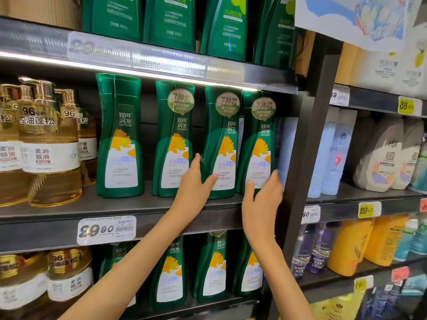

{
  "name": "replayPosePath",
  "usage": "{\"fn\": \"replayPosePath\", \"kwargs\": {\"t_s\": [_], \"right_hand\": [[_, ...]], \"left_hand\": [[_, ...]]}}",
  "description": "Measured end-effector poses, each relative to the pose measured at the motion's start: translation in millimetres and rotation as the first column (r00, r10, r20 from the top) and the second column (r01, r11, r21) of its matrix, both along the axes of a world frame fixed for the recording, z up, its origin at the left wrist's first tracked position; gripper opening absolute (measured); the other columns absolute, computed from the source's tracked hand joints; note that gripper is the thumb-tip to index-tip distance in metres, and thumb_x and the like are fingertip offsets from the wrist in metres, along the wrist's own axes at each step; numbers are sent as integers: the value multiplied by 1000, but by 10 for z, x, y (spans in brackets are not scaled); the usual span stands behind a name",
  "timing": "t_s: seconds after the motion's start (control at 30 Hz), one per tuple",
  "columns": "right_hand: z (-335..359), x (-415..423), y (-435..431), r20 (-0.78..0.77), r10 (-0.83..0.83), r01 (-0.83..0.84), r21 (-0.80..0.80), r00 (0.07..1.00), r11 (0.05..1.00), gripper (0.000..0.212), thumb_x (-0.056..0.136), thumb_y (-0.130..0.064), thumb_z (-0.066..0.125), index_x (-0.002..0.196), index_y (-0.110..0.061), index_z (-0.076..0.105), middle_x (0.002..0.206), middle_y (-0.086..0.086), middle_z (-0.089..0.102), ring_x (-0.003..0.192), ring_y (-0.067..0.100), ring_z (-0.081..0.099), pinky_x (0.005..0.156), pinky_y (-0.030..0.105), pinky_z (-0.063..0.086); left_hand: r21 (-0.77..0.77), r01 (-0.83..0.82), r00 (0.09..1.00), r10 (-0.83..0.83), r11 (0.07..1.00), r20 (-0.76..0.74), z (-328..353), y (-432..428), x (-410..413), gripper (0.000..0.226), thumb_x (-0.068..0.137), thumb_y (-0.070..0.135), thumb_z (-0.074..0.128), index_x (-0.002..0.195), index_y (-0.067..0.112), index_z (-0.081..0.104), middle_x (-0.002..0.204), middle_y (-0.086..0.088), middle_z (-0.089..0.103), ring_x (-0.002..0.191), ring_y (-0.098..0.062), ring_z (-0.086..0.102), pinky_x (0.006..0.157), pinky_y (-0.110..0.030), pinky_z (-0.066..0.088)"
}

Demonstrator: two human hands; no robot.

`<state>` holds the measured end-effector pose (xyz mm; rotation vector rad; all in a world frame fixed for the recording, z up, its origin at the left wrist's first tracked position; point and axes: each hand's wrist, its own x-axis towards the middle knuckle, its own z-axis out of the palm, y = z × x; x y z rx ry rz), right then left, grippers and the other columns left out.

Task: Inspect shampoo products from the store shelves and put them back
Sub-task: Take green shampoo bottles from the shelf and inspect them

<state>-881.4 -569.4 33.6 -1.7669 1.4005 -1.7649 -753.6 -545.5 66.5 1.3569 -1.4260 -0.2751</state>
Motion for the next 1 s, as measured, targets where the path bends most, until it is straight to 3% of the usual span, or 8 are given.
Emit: {"fn": "replayPosePath", "kwargs": {"t_s": [0.13, 0.23, 0.3, 0.37, 0.57, 0.77, 0.87, 1.0], "right_hand": [[-96, 79, 198, -5, -13, 12, -110, 1000, 994, 60, 99, -22, 43, 149, -5, 14, 154, 11, 18, 143, 17, 11, 114, 23, 11], [-50, 202, 430, -9, 87, -86, -264, 996, 961, 54, 99, -28, 40, 147, -13, 22, 148, -3, 26, 136, -7, 14, 107, 3, 8], [60, 338, 562, -34, 202, -202, -332, 979, 922, 49, 98, -28, 40, 144, -14, 31, 143, -10, 32, 132, -12, 21, 105, 3, 16], [180, 513, 641, -68, 301, -306, -340, 951, 890, 47, 97, -25, 43, 143, -13, 34, 142, -6, 37, 132, -3, 29, 106, 6, 21], [250, 890, 638, -108, 393, -407, -178, 913, 896, 46, 99, -24, 44, 143, -17, 32, 130, -18, 30, 115, -16, 24, 92, -9, 10], [115, 932, 580, -11, 389, -387, -121, 921, 914, 41, 99, -23, 45, 139, -18, 40, 128, -17, 39, 108, -21, 32, 88, -10, 15], [77, 978, 580, 20, 405, -401, -108, 914, 910, 40, 99, -24, 44, 139, -20, 40, 127, -19, 40, 110, -28, 29, 87, -10, 17], [33, 1039, 565, 31, 422, -418, -78, 906, 905, 41, 99, -22, 45, 139, -17, 40, 129, -15, 41, 111, -16, 34, 87, -10, 18]], "left_hand": [[-47, -59, 996, 55, 997, -76, -16, 213, -30, 57, 93, 12, 53, 144, 10, 28, 144, -5, 41, 130, -13, 42, 99, -13, 31], [-292, -159, 987, 163, 943, -11, -86, 616, 128, 31, 90, 6, 55, 118, 18, 62, 114, 11, 63, 107, 4, 57, 83, 4, 34], [-493, -280, 941, 337, 824, 29, -73, 822, 358, 28, 89, 1, 54, 110, 15, 65, 116, 11, 60, 112, 6, 52, 92, 0, 34], [-548, -391, 871, 490, 740, 41, -36, 889, 595, 35, 90, 1, 52, 125, 7, 54, 135, -3, 49, 127, -4, 39, 104, -4, 23], [-245, -480, 869, 495, 843, 2, -15, 727, 1077, 64, 94, 17, 51, 146, 2, 16, 152, -13, 24, 140, -21, 21, 106, -18, 15], [9, -234, 972, 233, 972, 36, 30, 606, 1456, 78, 91, 8, 55, 147, 9, 1, 148, -12, 29, 135, -23, 31, 110, -31, 25], [13, -191, 980, 190, 982, 55, 12, 602, 1535, 78, 91, 3, 54, 145, 12, -1, 149, -11, 27, 135, -20, 30, 108, -26, 24], [-23, -179, 980, 180, 984, 85, -2, 611, 1570, 74, 90, -1, 53, 144, 12, 4, 144, -7, 31, 124, -9, 32, 101, -19, 23]]}}
